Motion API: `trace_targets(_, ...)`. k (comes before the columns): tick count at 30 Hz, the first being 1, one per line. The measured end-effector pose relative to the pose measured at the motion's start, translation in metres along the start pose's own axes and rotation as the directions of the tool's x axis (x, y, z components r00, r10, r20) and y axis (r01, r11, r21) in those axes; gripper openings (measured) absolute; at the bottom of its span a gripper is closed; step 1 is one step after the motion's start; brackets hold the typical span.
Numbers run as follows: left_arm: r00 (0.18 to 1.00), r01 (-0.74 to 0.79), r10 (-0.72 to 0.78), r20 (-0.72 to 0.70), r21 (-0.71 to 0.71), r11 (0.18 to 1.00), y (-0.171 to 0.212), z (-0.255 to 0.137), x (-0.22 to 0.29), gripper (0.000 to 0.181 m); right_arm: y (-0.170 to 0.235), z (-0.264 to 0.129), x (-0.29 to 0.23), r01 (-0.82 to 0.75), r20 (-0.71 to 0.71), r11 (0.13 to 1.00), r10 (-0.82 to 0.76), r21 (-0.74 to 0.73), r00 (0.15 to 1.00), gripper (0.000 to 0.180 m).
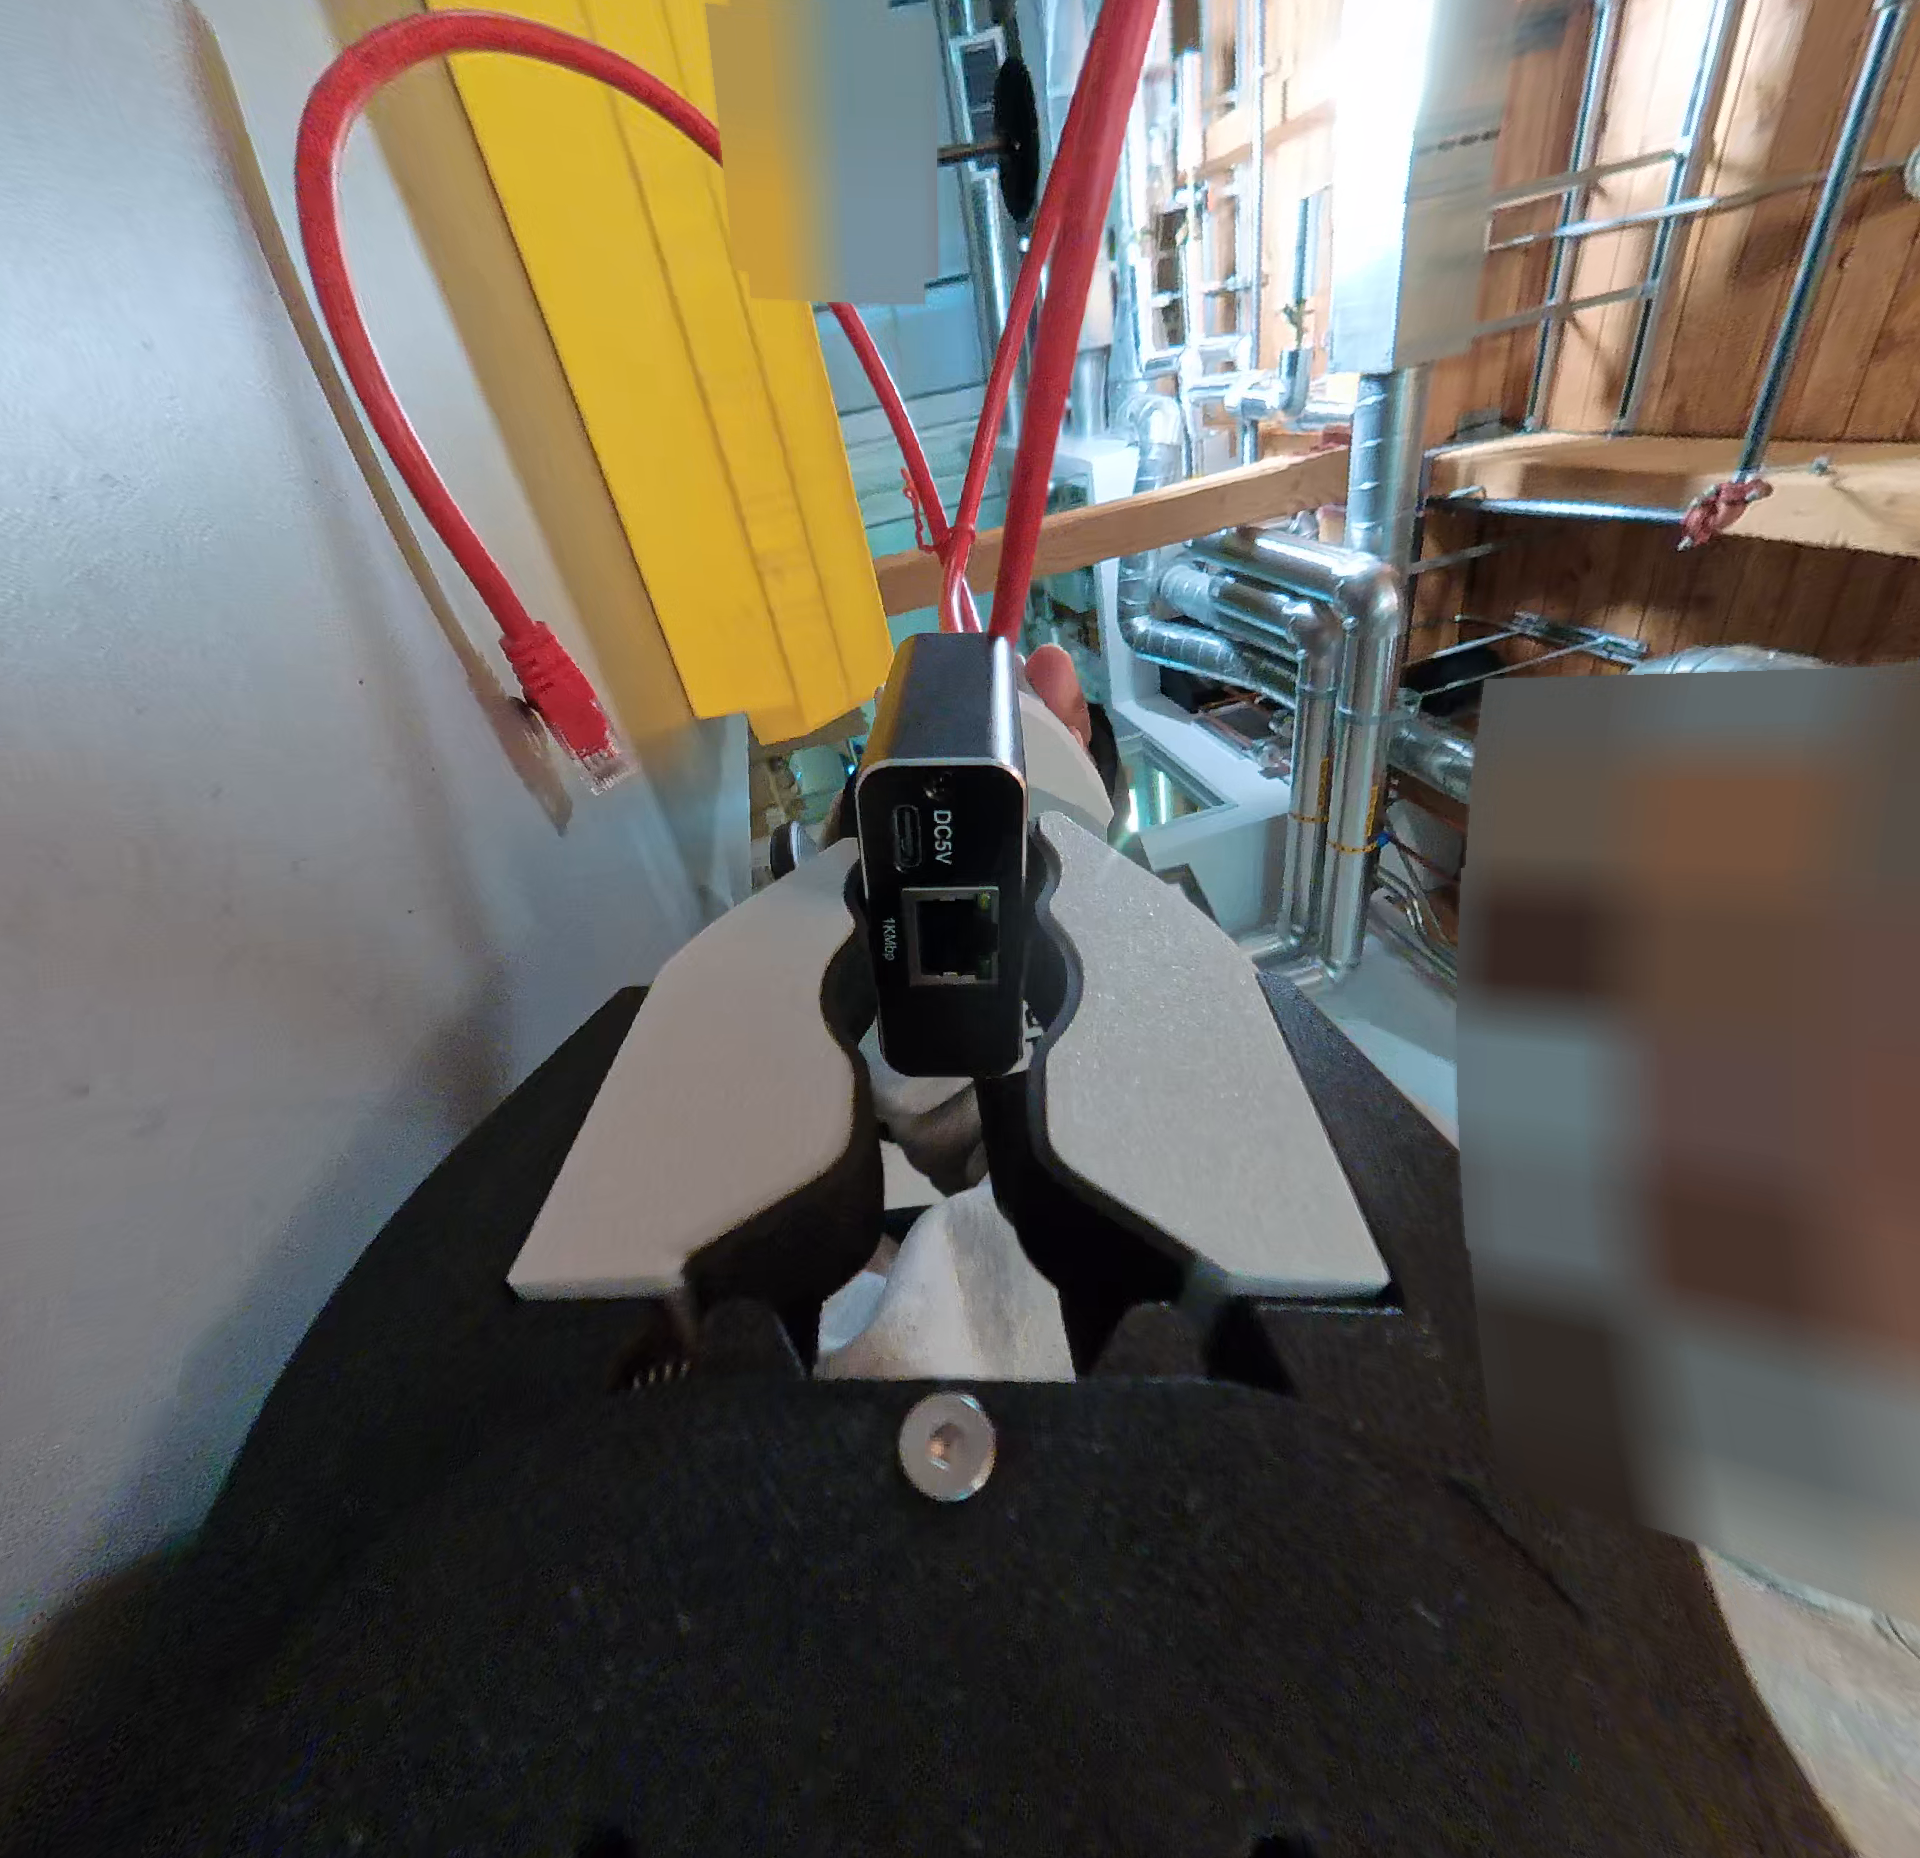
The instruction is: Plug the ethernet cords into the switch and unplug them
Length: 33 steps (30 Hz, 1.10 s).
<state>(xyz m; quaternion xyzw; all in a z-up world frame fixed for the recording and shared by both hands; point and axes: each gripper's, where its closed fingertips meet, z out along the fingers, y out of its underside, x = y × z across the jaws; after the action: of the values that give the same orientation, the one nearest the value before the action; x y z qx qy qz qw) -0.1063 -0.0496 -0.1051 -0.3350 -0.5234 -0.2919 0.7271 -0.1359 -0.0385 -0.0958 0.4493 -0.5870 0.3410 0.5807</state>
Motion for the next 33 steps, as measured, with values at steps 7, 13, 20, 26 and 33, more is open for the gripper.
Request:
trace_targets(7,0.999,-0.027,0.026,-0.03,-0.026,0.999,0.003,0.003,0.007,0.026,0.0,-0.002,0.005,-0.085,-0.022,0.996,0.085,0.037,0.996,0.009)
trace_targets(13,0.991,0.033,-0.027,-0.129,0.043,0.999,-0.005,0.001,0.015,0.026,0.003,0.003,0.019,-0.33,-0.045,0.943,0.331,0.029,0.942,0.014)
trace_targets(20,0.987,0.016,0.011,-0.162,0.163,0.986,-0.024,-0.013,0.021,0.026,0.002,0.001,0.03,-0.58,-0.009,0.81,0.583,0.086,0.813,0.027)
trace_targets(26,0.981,-0.057,0.097,-0.168,0.225,0.973,-0.033,-0.019,0.03,0.026,0.002,0.003,0.038,-0.984,0.239,0.168,0.955,0.051,0.176,0.015)
trace_targets(33,0.981,-0.16,0.172,-0.092,0.125,0.979,-0.018,-0.005,0.028,0.026,0.002,0.002,0.029,-0.773,0.503,-0.556,0.595,-0.306,-0.627,0.037)
